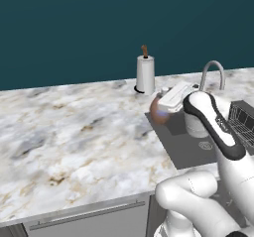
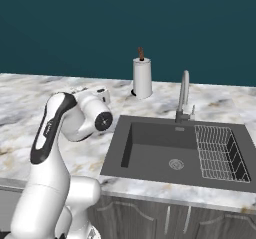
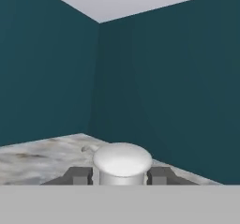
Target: Locate and retrieve the soap dispenser and sponge from the cabinet. Place them next to the sink.
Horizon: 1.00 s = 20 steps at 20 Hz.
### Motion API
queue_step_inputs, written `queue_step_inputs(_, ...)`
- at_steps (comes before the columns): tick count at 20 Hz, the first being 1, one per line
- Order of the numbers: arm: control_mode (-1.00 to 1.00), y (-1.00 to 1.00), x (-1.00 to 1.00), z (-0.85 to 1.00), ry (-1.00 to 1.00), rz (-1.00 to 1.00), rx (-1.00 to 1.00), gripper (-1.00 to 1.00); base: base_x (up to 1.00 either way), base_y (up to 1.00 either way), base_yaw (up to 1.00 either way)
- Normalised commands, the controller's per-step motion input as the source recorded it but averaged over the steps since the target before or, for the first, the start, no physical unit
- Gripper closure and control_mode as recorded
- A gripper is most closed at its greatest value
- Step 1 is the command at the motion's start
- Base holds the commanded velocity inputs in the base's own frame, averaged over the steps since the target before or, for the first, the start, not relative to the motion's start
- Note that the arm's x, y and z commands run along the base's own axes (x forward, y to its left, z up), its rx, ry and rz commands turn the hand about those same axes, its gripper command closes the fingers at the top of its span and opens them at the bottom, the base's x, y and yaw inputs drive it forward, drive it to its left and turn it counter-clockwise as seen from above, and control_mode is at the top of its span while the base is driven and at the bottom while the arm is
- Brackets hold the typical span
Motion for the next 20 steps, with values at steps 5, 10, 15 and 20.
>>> queue_step_inputs(5,-1.00,0.00,0.22,-0.34,-0.03,0.00,0.00,1.00,0.00,0.00,0.00)
queue_step_inputs(10,-1.00,0.00,0.17,-0.15,0.04,0.00,-0.01,1.00,0.00,0.00,0.00)
queue_step_inputs(15,-1.00,0.00,0.15,-0.15,-0.01,0.00,0.00,1.00,0.00,0.00,0.00)
queue_step_inputs(20,-1.00,0.00,0.13,-0.24,-0.02,0.00,0.00,1.00,0.00,0.00,0.00)
